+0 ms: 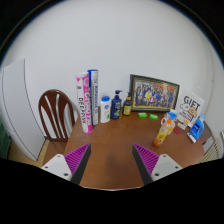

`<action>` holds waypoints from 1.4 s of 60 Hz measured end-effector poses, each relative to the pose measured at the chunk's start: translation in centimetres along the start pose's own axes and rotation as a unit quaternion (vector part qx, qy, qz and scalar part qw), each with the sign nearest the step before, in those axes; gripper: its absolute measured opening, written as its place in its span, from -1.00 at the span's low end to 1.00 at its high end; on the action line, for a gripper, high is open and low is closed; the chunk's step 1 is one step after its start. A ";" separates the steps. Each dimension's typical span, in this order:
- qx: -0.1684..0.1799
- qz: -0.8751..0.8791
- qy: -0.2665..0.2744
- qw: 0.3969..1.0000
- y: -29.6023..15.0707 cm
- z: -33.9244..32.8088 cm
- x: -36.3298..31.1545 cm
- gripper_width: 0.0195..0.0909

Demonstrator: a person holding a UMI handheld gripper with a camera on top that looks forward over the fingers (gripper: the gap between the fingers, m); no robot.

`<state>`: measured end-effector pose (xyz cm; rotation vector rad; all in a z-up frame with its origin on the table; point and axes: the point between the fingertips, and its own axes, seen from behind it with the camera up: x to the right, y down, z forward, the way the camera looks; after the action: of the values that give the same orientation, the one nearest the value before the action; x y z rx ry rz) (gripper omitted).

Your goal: Pour water

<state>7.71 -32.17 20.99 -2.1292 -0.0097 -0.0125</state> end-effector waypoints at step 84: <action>0.076 0.004 -0.043 0.996 6.5 33.3 30.7 0.14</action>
<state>38.63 -7.32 -1.74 -1.9755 -0.0523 0.0819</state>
